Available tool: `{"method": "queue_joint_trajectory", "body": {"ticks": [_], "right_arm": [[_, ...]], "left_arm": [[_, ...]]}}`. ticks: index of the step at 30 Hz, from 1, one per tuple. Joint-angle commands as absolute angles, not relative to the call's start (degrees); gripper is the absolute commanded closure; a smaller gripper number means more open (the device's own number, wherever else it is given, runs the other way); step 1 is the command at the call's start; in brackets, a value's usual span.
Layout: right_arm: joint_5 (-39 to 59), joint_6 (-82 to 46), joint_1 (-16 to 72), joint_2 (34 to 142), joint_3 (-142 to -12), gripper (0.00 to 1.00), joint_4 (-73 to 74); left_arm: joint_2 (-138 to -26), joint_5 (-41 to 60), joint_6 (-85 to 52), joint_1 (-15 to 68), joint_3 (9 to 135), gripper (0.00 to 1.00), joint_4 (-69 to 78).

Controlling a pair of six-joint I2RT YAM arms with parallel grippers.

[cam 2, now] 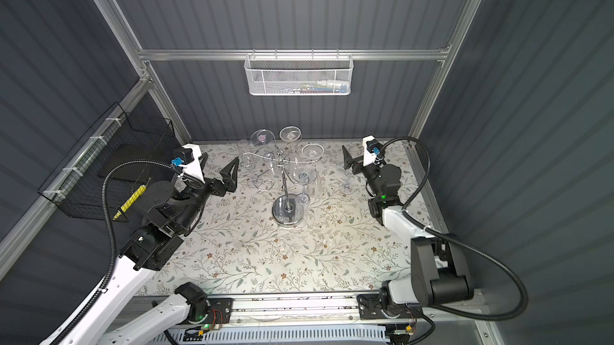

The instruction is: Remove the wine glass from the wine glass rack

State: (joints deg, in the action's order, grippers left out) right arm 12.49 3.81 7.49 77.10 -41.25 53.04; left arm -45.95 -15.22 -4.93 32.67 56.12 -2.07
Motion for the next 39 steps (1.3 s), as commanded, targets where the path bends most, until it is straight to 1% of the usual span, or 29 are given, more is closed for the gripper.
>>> {"method": "queue_joint_trajectory", "body": {"ticks": [1,5,10,14,17,22,26,29,35,39], "right_arm": [[10.70,2.01,7.34,68.42,-43.63,0.01,38.45],[9.55,-2.80,7.31,57.53,-49.99,0.01,17.43],[10.74,-12.15,7.39,50.54,-59.38,0.03,-6.59],[16.47,-21.82,7.56,48.90,-64.50,0.07,-19.30],[22.81,-28.57,8.28,48.75,-66.29,0.12,-24.12],[26.33,-35.86,12.70,48.17,-67.02,0.16,-26.16],[25.25,-40.35,19.04,49.01,-66.85,0.18,-26.99],[25.60,-45.25,22.55,50.45,-65.51,0.19,-24.70],[28.19,-54.16,24.94,53.10,-62.30,0.25,-15.60],[28.96,-57.28,25.05,53.61,-60.44,0.28,-13.57]], "left_arm": [[-44.90,-14.88,-3.26,32.61,56.93,0.00,-1.96],[-43.66,-14.34,-3.30,32.61,57.35,0.00,-2.16],[-41.69,-12.90,-3.82,32.61,57.93,0.00,-4.04],[-40.28,-12.07,-4.14,32.61,58.78,0.00,-6.61],[-39.60,-12.08,-4.16,32.61,59.04,0.00,-7.78],[-39.20,-12.08,-4.04,32.61,59.11,0.00,-8.79],[-39.46,-11.40,-4.30,32.61,58.60,0.00,-8.75],[-39.89,-11.03,-4.24,32.60,58.33,0.00,-8.63],[-40.76,-11.04,-4.31,32.61,58.25,0.00,-7.47],[-40.78,-10.76,-4.70,32.61,58.06,0.00,-7.53]]}}
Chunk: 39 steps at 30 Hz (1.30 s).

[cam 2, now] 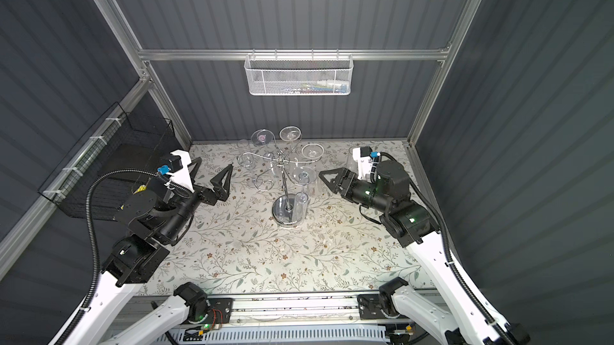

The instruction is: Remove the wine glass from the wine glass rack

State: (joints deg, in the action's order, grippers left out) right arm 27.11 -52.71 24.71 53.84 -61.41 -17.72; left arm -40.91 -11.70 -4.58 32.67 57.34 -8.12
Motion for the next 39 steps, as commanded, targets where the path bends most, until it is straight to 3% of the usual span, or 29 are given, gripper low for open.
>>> {"method": "queue_joint_trajectory", "body": {"ticks": [1,7,14,25,39], "right_arm": [[29.23,-58.20,25.04,53.70,-59.53,0.29,-12.34],[33.37,-66.09,25.05,55.90,-54.20,0.41,-1.07],[35.44,-70.13,25.05,58.81,-52.43,0.48,5.59],[36.62,-73.43,25.00,61.00,-51.38,0.59,10.09],[37.05,-75.01,25.05,61.35,-50.10,0.80,11.88]], "left_arm": [[-40.68,-10.76,-4.70,32.61,57.95,0.00,-7.47],[-41.38,-10.84,-4.89,32.61,57.41,0.00,-6.94],[-42.97,-10.75,-4.87,32.61,57.53,0.00,-5.90],[-42.80,-10.48,-5.55,32.61,57.22,0.00,-5.71],[-43.02,-10.80,-5.56,32.61,56.26,0.00,-5.03]]}}
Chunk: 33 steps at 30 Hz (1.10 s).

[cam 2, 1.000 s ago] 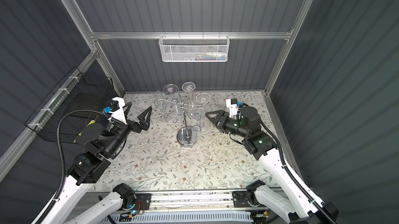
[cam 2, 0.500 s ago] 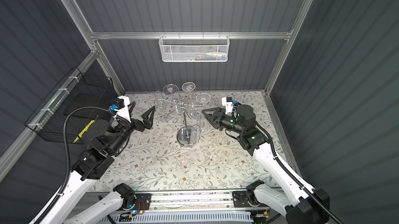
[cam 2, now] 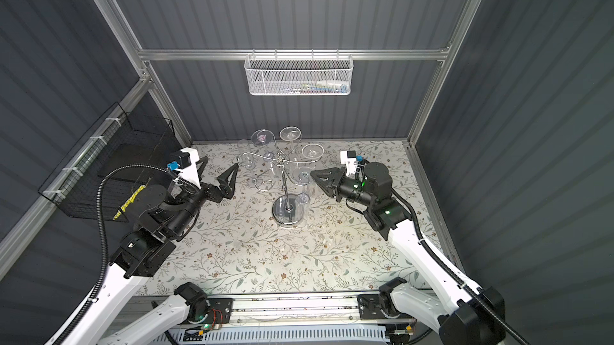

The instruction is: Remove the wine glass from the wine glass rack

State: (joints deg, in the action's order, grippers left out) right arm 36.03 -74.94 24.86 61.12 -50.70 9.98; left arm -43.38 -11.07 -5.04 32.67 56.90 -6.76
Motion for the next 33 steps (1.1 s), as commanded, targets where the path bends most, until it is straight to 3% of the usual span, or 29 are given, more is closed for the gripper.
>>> {"method": "queue_joint_trajectory", "body": {"ticks": [1,22,33], "right_arm": [[37.17,-75.00,25.03,61.43,-50.10,0.82,11.95],[37.44,-75.85,24.98,61.08,-49.66,1.00,12.04],[37.66,-76.87,24.92,60.82,-49.90,1.00,11.87]], "left_arm": [[-43.09,-10.65,-5.70,32.55,56.23,0.00,-4.96],[-44.21,-10.68,-6.60,32.61,55.83,0.00,-3.78],[-43.95,-10.57,-6.77,32.61,55.90,0.00,-3.87]]}}
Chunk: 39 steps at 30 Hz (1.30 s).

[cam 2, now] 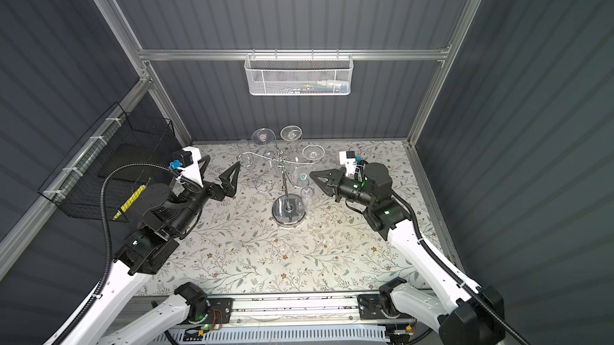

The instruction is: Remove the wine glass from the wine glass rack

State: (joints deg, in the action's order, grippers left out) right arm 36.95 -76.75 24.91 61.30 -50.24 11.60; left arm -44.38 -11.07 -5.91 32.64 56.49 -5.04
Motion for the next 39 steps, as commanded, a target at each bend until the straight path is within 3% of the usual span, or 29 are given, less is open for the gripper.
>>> {"method": "queue_joint_trajectory", "body": {"ticks": [1,39], "right_arm": [[37.70,-76.99,24.96,60.82,-49.94,1.00,11.73],[39.58,-80.99,25.22,58.45,-55.18,1.00,7.91]], "left_arm": [[-43.92,-10.55,-6.77,32.61,55.83,0.00,-3.86],[-41.11,-10.51,-6.95,32.61,55.97,0.00,-5.19]]}}
